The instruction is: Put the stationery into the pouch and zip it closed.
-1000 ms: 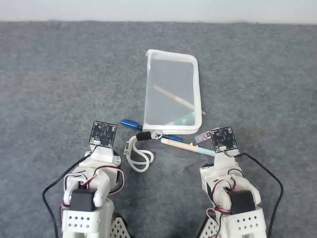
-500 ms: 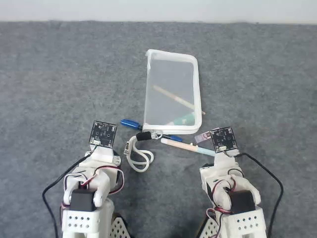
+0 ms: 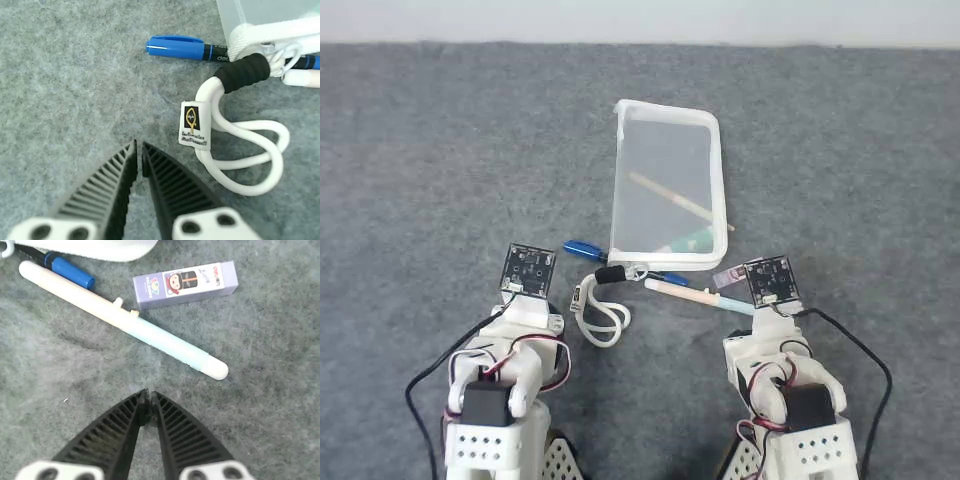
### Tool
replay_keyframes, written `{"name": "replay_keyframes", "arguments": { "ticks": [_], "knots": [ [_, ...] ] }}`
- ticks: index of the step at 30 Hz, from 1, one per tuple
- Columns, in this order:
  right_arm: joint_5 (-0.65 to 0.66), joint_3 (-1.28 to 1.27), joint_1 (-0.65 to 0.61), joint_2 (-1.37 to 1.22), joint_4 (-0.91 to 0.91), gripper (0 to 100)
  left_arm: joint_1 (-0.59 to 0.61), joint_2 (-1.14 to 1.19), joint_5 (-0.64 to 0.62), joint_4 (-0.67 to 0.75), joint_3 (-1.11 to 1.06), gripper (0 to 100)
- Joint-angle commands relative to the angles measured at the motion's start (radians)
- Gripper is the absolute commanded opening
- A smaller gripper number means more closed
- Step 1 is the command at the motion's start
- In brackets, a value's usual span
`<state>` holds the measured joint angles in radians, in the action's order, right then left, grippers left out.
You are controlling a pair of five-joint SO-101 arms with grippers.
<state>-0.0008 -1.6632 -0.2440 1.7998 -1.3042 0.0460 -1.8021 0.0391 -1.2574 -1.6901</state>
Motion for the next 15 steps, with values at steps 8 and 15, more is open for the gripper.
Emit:
{"name": "replay_keyframes", "arguments": {
  "ticks": [8,15],
  "knots": [
    [-0.008,-0.021,0.012,0.016,-0.005,0.7,0.002,-0.021,0.006,-0.005,0.005,1],
    [-0.008,-0.021,0.012,0.016,-0.005,0.7,-0.005,-0.021,0.006,-0.005,0.005,1]
  ]
}}
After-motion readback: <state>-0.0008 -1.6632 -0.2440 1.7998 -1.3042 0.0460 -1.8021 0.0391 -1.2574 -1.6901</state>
